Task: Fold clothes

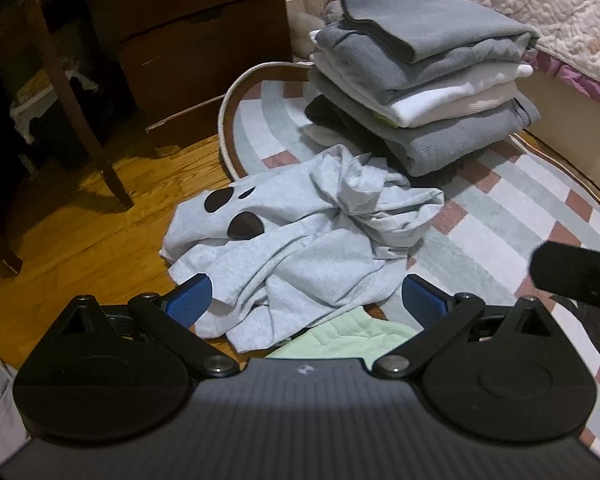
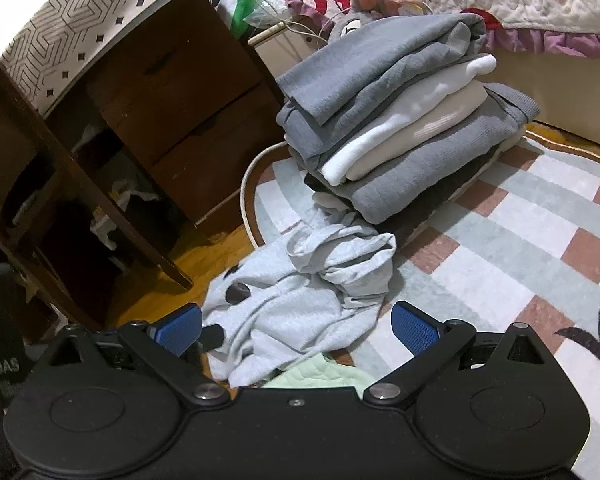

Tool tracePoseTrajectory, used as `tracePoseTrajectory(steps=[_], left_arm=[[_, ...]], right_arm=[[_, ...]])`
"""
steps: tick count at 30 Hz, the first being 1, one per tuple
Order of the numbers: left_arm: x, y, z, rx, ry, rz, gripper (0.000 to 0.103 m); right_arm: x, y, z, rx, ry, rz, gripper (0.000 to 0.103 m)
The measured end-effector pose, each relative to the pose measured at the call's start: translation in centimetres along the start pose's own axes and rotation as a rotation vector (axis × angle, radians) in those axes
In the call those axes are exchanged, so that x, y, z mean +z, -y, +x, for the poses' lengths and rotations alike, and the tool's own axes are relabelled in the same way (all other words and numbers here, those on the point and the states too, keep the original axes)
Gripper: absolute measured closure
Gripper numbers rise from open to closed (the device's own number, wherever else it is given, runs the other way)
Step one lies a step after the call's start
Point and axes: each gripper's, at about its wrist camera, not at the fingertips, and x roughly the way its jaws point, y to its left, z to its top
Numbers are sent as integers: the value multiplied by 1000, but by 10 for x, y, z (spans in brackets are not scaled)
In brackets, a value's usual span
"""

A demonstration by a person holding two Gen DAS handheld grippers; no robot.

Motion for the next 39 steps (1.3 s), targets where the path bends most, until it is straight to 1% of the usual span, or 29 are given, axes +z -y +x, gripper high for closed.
tracePoseTrajectory(steps=[4, 14, 20, 24, 30, 32, 33, 35, 37, 38, 39], left_arm=[[-1, 4, -3, -7, 7, 6, 0], [-1, -1, 4, -4, -8, -10, 0], [-3, -1, 8, -21, -3, 1, 1], [-4, -2, 15, -43, -12, -10, 2], [-3, -14, 31, -40, -20, -29, 3], [-5, -22, 37, -43, -5, -35, 3], [-6, -27, 40, -45, 5, -38, 2], [-6, -36, 46, -39, 21, -16, 2], [-5, -48, 51, -30, 50, -5, 2], [-4, -55, 56, -31, 56, -23, 2], [-3, -64, 62, -34, 56, -52, 2]], right_arm=[[-1, -4, -3, 1, 5, -20, 1], [-3, 1, 0, 6, -9, 7, 1], [-4, 1, 5, 6, -22, 5, 1], [-4, 4, 8, -1, -24, 13, 1], [-5, 3, 18, 47, -26, 30, 1], [-5, 3, 23, 60, -27, 26, 1], [-3, 3, 27, 60, -24, 13, 1], [1, 3, 29, 32, -8, -54, 1], [6, 3, 30, -20, 20, -140, 1], [11, 5, 33, -42, 27, -189, 1], [17, 8, 38, -40, 22, -219, 1]])
